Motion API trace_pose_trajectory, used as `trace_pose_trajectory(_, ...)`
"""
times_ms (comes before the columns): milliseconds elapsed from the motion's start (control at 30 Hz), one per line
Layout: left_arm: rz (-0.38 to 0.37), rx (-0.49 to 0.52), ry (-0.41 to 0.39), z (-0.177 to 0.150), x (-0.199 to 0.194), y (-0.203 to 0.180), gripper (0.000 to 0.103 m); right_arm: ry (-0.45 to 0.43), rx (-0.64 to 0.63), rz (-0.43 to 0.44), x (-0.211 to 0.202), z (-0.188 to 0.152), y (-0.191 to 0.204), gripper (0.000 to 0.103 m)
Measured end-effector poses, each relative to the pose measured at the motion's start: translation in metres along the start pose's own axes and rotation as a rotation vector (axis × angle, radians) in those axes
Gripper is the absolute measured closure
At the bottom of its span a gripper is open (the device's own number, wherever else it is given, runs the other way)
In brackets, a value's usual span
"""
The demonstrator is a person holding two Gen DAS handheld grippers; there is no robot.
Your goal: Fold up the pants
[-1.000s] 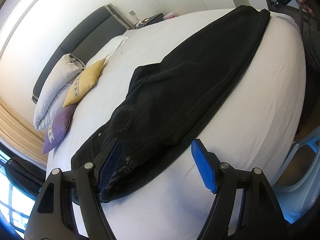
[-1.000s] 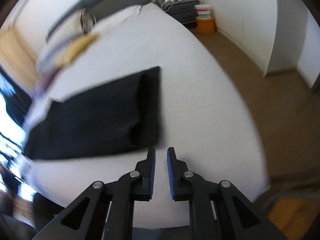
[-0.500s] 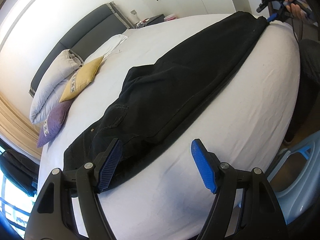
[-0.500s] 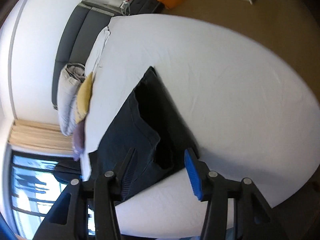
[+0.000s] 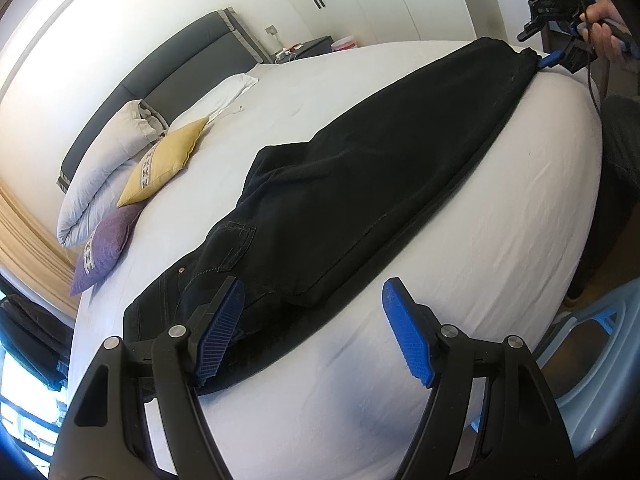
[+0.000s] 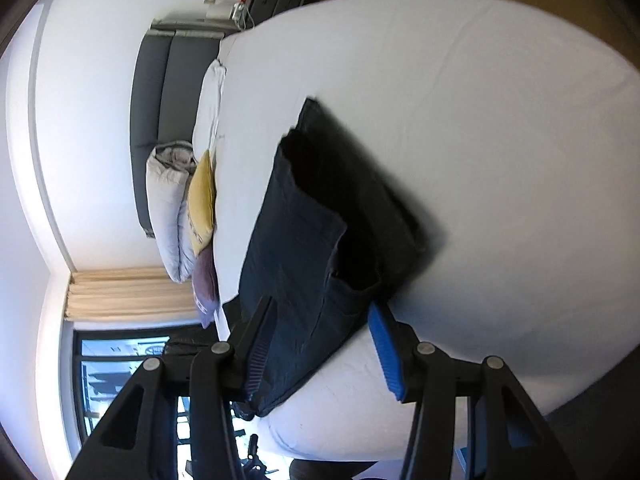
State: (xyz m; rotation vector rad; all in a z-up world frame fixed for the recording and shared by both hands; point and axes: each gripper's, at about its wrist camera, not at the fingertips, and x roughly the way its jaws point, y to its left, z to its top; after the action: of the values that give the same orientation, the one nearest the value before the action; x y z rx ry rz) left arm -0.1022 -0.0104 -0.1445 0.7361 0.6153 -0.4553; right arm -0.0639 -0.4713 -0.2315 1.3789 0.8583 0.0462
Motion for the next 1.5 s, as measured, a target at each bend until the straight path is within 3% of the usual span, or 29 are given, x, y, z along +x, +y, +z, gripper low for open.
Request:
trace_pose_trajectory(200,0.052,-0.024,0.011,0.004,0.008,0.01,0.032,-0.017,0.025,0.036,0.015,0.005,0.0,0.054)
trace_pose_trajectory(233,0.053,-0.044,0.01,0.005,0.011,0.015,0.032,-0.021,0.017,0.042,0.012,0.005,0.001,0.058)
trace_pose_trajectory(300,0.052,-0.074,0.014,0.008,0.018,0.024,0.032,-0.021,-0.03,0.033,0.016,0.008,0.009,0.085)
trace_pose_trajectory(367,0.056,-0.072,0.01,0.01,0.024,0.03,0.032,-0.029,-0.079,0.003,0.016,0.01,0.017,0.092)
trace_pose_trajectory(467,0.056,-0.053,0.015,0.009,0.03,0.038,0.031,-0.051,-0.178,-0.044,0.011,0.009,0.032,0.093)
trace_pose_trajectory(533,0.069,-0.03,0.02,0.004,0.031,0.045,0.014,-0.067,-0.26,-0.078,0.007,0.006,0.045,0.093)
trace_pose_trajectory(600,0.092,0.007,0.029,-0.004,0.033,0.051,0.008,-0.092,-0.294,-0.071,0.001,0.007,0.053,0.093)
trace_pose_trajectory(833,0.103,0.162,0.071,-0.04,0.034,0.055,0.008,-0.157,-0.236,0.022,-0.019,0.023,0.06,0.093)
trace_pose_trajectory(1067,0.193,0.178,0.072,-0.06,0.041,0.061,0.008,-0.145,-0.273,-0.017,-0.017,0.028,0.067,0.093)
trace_pose_trajectory(1233,0.272,0.283,0.062,-0.058,0.055,0.052,0.008,-0.113,-0.254,-0.078,-0.007,0.023,0.054,0.09)
trace_pose_trajectory(1333,0.249,0.303,0.059,-0.055,0.062,0.055,0.008,-0.104,-0.197,-0.112,-0.006,0.024,0.035,0.082)
trace_pose_trajectory(1400,0.23,0.329,0.061,-0.052,0.068,0.055,0.008,-0.098,-0.157,-0.12,-0.006,0.023,0.025,0.048)
trace_pose_trajectory(1500,0.219,0.39,0.101,-0.055,0.079,0.053,0.008,-0.105,-0.126,-0.109,-0.003,0.017,0.016,0.046)
